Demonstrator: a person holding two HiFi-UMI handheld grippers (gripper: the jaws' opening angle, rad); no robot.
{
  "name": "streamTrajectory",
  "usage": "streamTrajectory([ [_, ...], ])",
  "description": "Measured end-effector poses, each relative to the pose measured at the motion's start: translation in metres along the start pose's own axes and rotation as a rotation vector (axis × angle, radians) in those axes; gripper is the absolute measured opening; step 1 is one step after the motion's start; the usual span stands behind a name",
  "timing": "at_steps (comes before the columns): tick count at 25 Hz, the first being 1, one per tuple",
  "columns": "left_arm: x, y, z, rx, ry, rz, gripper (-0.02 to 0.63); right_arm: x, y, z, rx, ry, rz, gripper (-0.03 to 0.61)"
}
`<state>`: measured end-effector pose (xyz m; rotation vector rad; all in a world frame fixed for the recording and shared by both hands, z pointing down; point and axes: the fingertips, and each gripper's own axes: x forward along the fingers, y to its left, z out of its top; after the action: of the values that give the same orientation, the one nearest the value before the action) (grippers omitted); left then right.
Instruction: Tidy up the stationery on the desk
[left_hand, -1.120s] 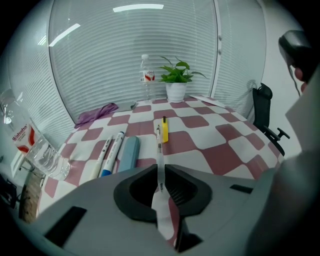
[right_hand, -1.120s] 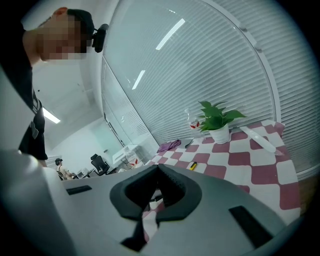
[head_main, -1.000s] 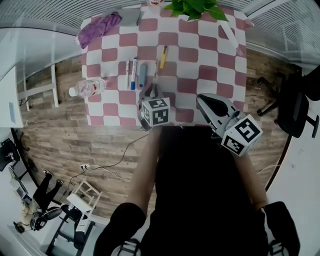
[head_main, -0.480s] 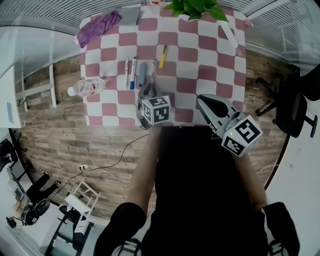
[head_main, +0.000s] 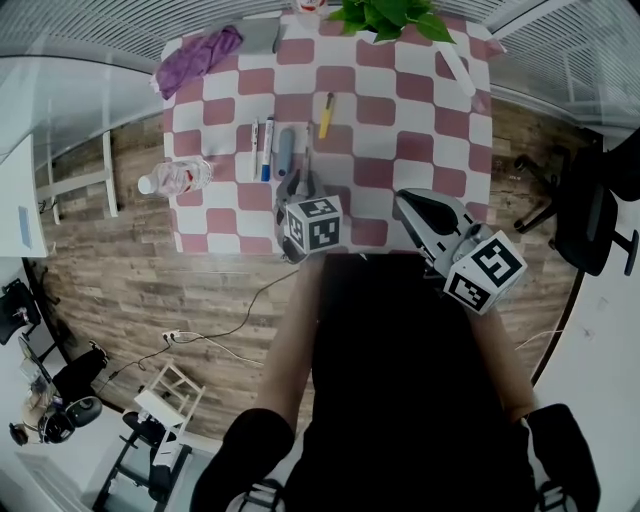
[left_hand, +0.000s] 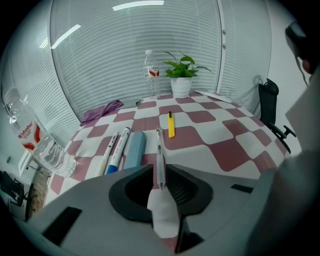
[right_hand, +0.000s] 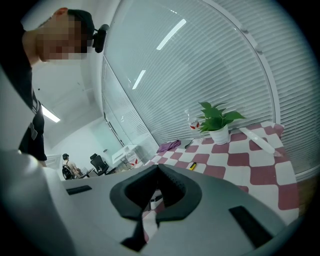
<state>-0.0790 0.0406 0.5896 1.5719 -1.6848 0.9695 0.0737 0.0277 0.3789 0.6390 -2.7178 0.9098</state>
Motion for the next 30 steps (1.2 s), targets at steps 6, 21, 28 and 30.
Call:
streamTrajectory([
  [6,-0.011,-0.009,0.025,0.024,-0.044,-0.024,0.075,0.0,-0.001,0.008,0.009,-0.031,0.003,0.021],
  [21,0.03,-0.033,0.079,0.07,-0.035,-0.097,0.115,-0.028,-0.041,0.005,0.086,-0.075,-0.1,0.021],
  [28,0.055,-0.033,0.094,0.092,-0.002,-0.089,0.115,-0.033,-0.058,0.003,0.119,-0.079,-0.128,0.021],
  [30,0.06,-0.031,0.096,0.094,0.011,-0.088,0.115,-0.033,-0.061,0.003,0.127,-0.08,-0.131,0.021],
])
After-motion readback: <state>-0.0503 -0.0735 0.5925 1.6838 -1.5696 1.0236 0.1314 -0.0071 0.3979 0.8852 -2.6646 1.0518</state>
